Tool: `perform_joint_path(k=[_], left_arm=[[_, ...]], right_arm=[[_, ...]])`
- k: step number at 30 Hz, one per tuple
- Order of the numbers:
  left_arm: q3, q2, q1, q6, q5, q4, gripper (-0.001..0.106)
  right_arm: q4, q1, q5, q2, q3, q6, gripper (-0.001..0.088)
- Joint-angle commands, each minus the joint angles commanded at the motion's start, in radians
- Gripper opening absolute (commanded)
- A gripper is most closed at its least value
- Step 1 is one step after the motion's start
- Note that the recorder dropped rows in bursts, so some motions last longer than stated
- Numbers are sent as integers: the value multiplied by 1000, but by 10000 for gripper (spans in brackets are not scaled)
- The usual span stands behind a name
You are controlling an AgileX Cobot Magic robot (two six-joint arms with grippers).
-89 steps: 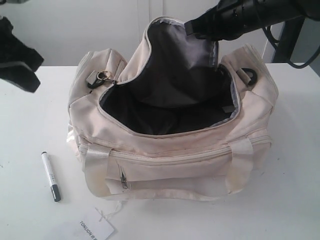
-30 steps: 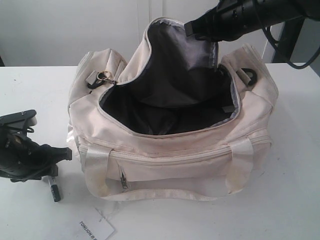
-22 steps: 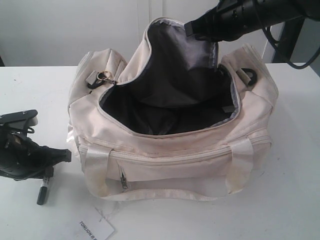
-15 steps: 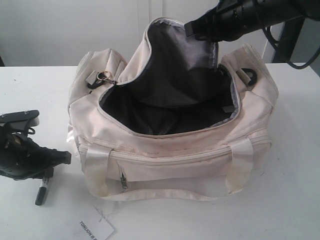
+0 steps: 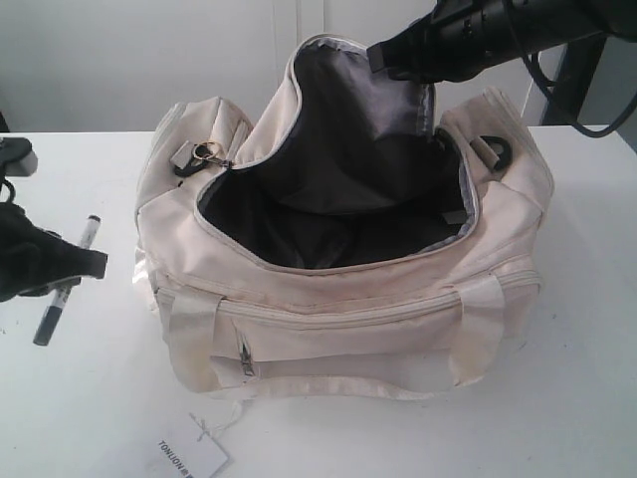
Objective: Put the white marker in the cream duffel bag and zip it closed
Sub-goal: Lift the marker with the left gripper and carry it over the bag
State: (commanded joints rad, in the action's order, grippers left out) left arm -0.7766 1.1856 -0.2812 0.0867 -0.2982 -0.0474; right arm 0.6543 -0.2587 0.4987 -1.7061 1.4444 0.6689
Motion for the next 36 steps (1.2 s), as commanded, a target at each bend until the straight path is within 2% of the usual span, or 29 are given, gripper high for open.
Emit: perform_joint_path(k=[7,11,20,26,31,36], left_arm=[[-183,-48,0,-212,-241,-28,0],[-261,-44,0,-473,-314,-220,0],[-339,-32,0,-1084,-352,-683,0],[-354,26,0,-1276,-357,-831,0],[-354,80,0,-1519,-352,-966,0],[-354,143,-2,-1744,-348,-1154,0]], right_arm=[[0,0,0,0,0,0,0],[0,0,0,0,0,0,0],[0,0,0,0,0,0,0],[0,0,0,0,0,0,0],[0,0,0,0,0,0,0],[0,0,0,0,0,0,0]])
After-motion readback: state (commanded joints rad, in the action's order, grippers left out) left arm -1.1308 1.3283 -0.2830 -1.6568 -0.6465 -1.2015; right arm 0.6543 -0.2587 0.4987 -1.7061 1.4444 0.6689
